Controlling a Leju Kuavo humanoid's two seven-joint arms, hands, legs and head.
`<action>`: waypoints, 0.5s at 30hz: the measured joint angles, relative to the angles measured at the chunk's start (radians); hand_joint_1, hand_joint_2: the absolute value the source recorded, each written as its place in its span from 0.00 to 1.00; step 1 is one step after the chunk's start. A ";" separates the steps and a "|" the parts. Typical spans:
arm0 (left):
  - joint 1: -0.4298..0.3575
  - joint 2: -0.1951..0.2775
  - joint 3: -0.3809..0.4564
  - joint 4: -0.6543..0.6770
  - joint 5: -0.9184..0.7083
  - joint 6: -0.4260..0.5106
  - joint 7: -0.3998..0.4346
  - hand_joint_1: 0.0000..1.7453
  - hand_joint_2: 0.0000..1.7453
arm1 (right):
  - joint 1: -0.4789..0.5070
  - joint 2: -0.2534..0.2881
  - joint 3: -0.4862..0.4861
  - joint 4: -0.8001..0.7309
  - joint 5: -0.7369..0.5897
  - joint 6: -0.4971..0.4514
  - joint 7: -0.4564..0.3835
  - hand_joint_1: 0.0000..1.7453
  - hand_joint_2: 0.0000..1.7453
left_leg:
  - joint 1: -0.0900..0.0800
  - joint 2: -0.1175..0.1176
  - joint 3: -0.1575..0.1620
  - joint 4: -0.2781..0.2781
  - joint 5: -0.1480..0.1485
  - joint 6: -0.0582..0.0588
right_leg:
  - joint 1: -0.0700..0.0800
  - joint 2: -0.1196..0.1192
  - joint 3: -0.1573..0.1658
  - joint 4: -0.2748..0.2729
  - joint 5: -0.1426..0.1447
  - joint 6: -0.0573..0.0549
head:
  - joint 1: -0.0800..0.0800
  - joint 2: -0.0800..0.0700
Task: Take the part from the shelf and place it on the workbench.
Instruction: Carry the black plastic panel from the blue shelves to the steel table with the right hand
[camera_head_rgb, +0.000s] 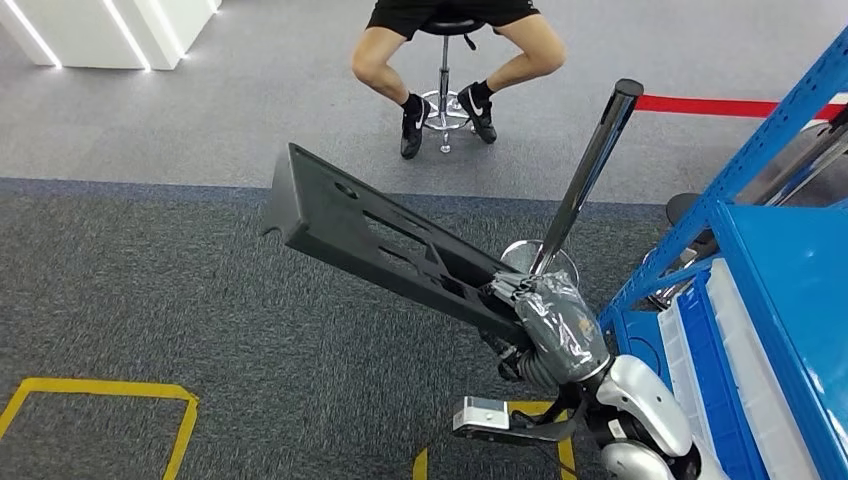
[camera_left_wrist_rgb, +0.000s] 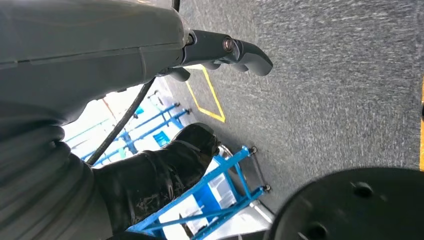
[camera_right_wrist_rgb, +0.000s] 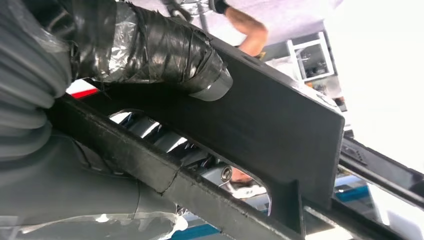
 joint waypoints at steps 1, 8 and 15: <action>-0.001 -0.001 0.000 0.000 0.000 0.000 -0.001 0.00 1.00 | 0.000 0.000 0.000 0.002 0.000 -0.004 0.000 1.00 1.00 | 0.002 -0.010 0.003 -0.004 0.001 0.004 | -0.003 0.035 -0.027 0.056 -0.028 0.000 | 0.000 0.000; -0.003 -0.004 -0.002 0.005 -0.008 0.002 0.003 0.00 1.00 | 0.074 -0.064 -0.017 -0.019 0.004 -0.104 -0.023 1.00 1.00 | 0.004 -0.111 0.002 0.029 -0.020 0.002 | -0.015 0.115 -0.057 0.044 0.044 0.007 | 0.000 0.000; 0.012 0.014 -0.003 0.008 0.012 -0.014 0.026 0.00 1.00 | 0.178 -0.160 -0.119 -0.080 -0.009 -0.140 -0.058 1.00 1.00 | 0.009 -0.104 -0.039 0.087 -0.051 -0.034 | -0.017 0.104 -0.009 -0.039 0.056 -0.017 | -0.002 0.000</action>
